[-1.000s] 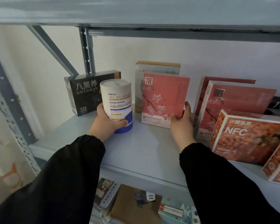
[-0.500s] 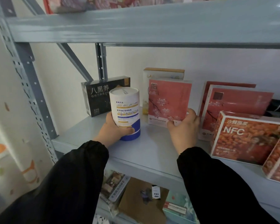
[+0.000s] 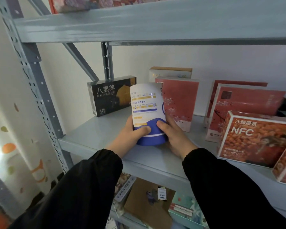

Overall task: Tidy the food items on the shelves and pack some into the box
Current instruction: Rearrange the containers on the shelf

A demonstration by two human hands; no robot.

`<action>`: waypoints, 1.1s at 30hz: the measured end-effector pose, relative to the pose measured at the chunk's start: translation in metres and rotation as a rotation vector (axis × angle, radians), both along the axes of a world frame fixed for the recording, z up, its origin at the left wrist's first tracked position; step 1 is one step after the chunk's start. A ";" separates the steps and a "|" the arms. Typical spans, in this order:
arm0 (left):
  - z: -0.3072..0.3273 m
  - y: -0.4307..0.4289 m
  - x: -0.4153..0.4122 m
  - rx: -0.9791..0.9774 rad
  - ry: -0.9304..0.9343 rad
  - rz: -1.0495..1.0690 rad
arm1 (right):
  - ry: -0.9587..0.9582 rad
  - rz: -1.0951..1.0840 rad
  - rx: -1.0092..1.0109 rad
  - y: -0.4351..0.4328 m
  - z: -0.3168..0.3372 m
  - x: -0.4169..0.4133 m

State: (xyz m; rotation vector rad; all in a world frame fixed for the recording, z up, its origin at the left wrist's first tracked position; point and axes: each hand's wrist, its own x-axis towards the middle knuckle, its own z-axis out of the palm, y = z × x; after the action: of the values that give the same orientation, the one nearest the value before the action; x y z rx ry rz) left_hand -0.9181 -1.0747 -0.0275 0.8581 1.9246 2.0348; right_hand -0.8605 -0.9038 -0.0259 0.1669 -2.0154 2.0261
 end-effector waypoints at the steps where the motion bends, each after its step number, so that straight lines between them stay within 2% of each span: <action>1: -0.001 0.004 0.002 0.027 -0.016 -0.011 | 0.009 0.027 -0.057 0.001 -0.001 0.000; 7: -0.010 0.011 0.000 0.166 -0.068 -0.067 | 0.015 0.002 -0.063 0.002 -0.004 -0.002; 17: -0.014 0.011 -0.004 0.219 -0.124 -0.097 | 0.021 -0.017 -0.143 0.006 -0.008 -0.006; 33: -0.015 0.008 -0.005 0.239 -0.210 -0.183 | 0.006 0.096 -0.103 0.007 -0.009 -0.003</action>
State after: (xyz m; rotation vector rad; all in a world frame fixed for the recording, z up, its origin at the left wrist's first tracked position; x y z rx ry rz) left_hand -0.9236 -1.0663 -0.0428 0.8006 1.4608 2.1729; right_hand -0.8638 -0.8966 -0.0346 0.2524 -1.9287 2.1788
